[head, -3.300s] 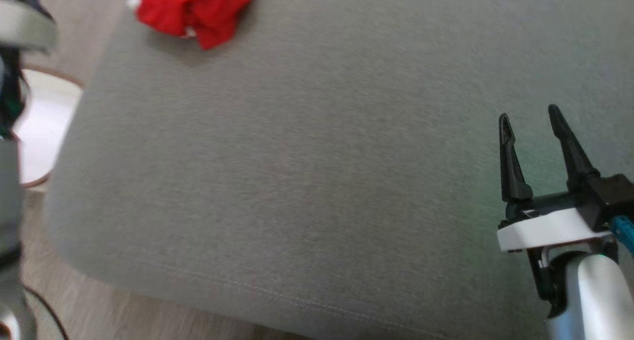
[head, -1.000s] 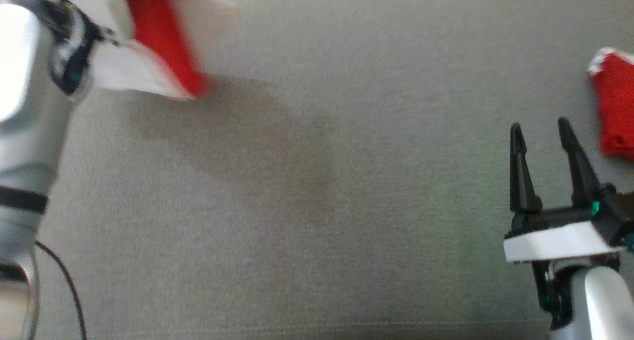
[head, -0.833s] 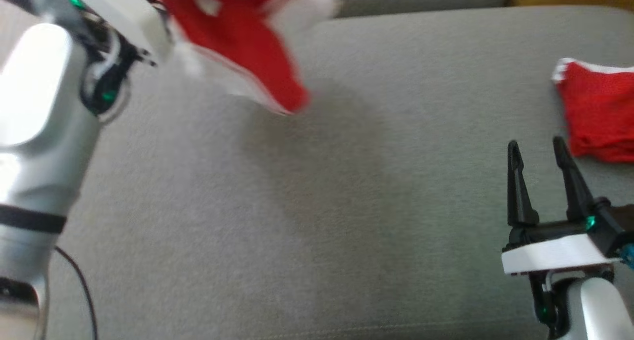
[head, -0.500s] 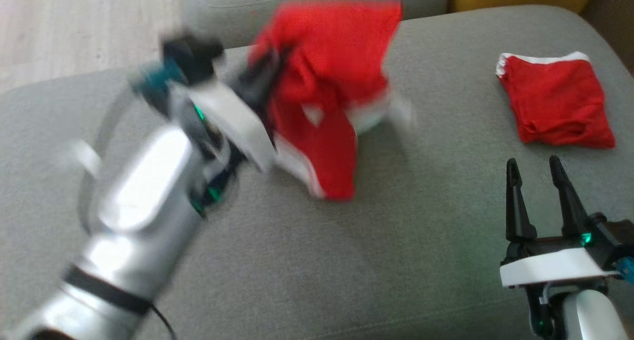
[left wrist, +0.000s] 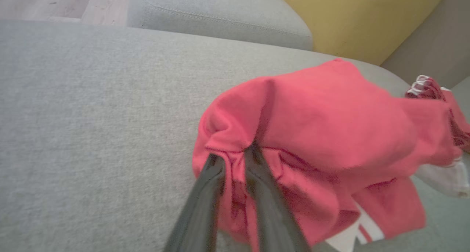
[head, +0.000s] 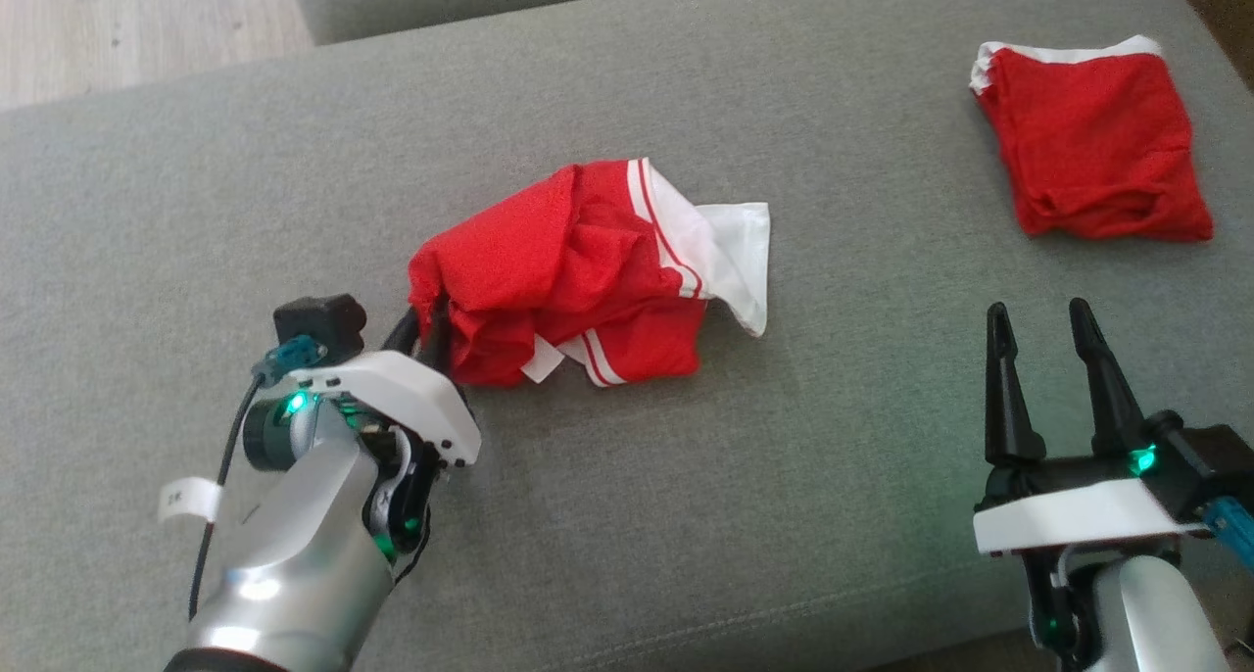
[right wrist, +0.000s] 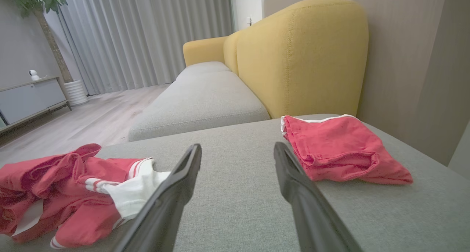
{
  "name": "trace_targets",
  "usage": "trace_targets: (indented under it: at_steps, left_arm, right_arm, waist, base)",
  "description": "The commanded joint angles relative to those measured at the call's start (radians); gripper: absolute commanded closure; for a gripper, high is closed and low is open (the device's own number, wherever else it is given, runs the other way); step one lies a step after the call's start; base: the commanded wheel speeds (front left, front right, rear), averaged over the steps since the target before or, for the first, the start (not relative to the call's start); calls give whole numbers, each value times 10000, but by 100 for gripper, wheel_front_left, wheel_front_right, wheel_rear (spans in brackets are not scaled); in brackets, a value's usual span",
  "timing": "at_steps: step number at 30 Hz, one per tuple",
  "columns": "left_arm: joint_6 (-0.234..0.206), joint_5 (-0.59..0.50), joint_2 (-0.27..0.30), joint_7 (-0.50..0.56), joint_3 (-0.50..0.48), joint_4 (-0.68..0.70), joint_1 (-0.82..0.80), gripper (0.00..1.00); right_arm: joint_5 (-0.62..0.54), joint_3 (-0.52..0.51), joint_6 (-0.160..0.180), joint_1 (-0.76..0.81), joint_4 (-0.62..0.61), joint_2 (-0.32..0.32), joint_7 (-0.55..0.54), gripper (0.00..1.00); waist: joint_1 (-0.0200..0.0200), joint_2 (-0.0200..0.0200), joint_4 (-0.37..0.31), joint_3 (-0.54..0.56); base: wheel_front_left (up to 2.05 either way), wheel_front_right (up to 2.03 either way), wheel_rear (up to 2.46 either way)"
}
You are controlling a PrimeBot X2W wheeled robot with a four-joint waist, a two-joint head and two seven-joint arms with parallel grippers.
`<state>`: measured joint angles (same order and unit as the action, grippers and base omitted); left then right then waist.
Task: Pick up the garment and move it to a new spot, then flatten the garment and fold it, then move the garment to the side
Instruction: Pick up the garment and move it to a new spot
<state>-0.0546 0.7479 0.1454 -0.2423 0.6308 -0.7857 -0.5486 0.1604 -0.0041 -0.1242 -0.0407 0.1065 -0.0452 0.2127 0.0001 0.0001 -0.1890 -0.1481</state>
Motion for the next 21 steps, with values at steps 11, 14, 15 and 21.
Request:
trace_targets:
  at_steps: [11, 14, 15, 21]
  left_arm:
    - [361, -1207, -118, -192, -1169, 514, -342, 0]
    - [491, -1691, -152, -193, -1360, 964, -27, 0]
    - [522, -1831, -161, -193, -1432, 1117, 96, 0]
    - [484, -2636, -145, -194, -2026, 2285, 1003, 0]
  right_arm:
    - [-81, 209, -65, -455, 82, -51, 253, 0]
    - [-137, 145, -65, -384, 162, -51, 245, 0]
    - [-149, 115, -65, -353, 187, -51, 248, 0]
    - [-353, -96, -65, -206, 486, -51, 244, 0]
  waist:
    - [-1, -1, 671, 224]
    - [-1, -1, 919, 540]
    - [-1, -1, 1016, 656]
    - [-1, -1, 1594, 1233]
  base:
    - [0, 0, 0]
    - [0, 0, 0]
    - [0, 0, 0]
    - [0, 0, 0]
